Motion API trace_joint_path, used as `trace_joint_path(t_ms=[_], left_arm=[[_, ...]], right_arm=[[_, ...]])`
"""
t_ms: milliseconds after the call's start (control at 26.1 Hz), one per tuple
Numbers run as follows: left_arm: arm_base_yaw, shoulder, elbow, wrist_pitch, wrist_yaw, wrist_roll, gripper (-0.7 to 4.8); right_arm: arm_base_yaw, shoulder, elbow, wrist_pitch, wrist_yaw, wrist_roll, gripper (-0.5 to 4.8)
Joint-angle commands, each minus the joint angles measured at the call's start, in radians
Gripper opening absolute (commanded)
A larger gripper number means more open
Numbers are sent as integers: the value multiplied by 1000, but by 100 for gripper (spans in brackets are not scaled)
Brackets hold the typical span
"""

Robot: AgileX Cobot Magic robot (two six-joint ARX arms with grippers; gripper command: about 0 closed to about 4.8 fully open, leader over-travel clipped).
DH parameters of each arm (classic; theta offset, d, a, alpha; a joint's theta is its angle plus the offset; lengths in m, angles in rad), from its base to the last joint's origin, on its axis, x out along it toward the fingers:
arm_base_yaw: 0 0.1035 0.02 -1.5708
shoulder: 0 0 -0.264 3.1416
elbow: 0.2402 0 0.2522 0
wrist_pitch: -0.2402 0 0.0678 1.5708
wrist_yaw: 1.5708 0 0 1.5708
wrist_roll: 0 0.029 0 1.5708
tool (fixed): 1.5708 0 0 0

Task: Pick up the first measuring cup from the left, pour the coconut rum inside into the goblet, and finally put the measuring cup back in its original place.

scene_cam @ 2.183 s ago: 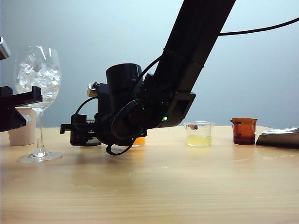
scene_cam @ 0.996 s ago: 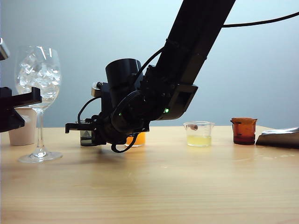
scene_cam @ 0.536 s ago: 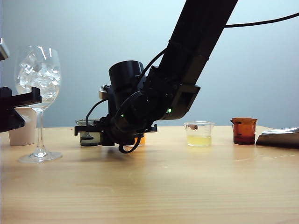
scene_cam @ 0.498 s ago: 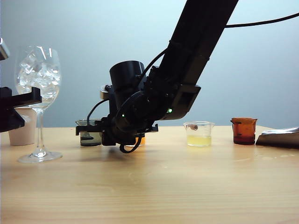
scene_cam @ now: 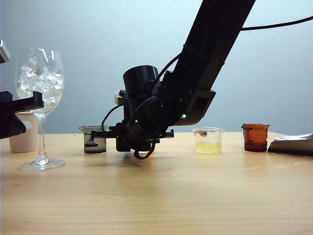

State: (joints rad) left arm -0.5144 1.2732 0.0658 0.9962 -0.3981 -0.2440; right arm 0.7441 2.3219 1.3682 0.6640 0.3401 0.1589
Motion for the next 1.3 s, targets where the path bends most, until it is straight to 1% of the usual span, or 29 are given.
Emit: trace_joint_path(t_ms=[38, 191, 268, 536, 574, 651, 689, 728, 843, 881, 919, 957, 996, 1034, 1072, 1302], left_arm=[[2, -3, 1, 7, -6, 0, -5], [2, -3, 1, 7, -6, 0, -6], [2, -3, 1, 7, -6, 0, -6], [2, -3, 1, 7, -6, 0, -6], [2, -3, 1, 7, -6, 0, -6], [2, -3, 1, 7, -6, 0, -6], [2, -3, 1, 7, -7, 0, -5], [2, -3, 1, 8, -7, 0, -5], [2, -3, 1, 8, -9, 0, -5], [2, -3, 1, 8, -9, 0, -5], [2, -3, 1, 8, -9, 0, -6], [2, -3, 1, 8, -9, 0, -6], [2, -3, 1, 8, -9, 0, -5], [2, -3, 1, 12, -9, 0, -5], [2, -3, 1, 15, -9, 0, -5], [2, -3, 1, 31, -10, 1, -6]], right_arm=[[-15, -8, 2, 13, 8, -2, -2], [-16, -8, 2, 14, -10, -2, -2], [-13, -8, 3, 15, -36, -2, -2], [0, -8, 4, 40, -158, -2, -2], [2, -8, 4, 52, -206, -2, -2], [7, -8, 4, 52, -248, -2, 1], [7, -8, 4, 52, -267, -2, 15], [7, -8, 4, 52, -285, -2, 53], [8, -8, 4, 52, -298, -2, 247], [8, -8, 5, 53, -298, -2, 287], [8, -8, 5, 56, -298, -2, 310], [8, -8, 5, 59, -298, -2, 321], [8, -6, 5, 68, -299, -1, 321], [7, -2, 6, 92, -322, -1, 333], [7, 0, 6, 100, -323, -1, 339], [8, 25, 20, 119, -344, -1, 339]])
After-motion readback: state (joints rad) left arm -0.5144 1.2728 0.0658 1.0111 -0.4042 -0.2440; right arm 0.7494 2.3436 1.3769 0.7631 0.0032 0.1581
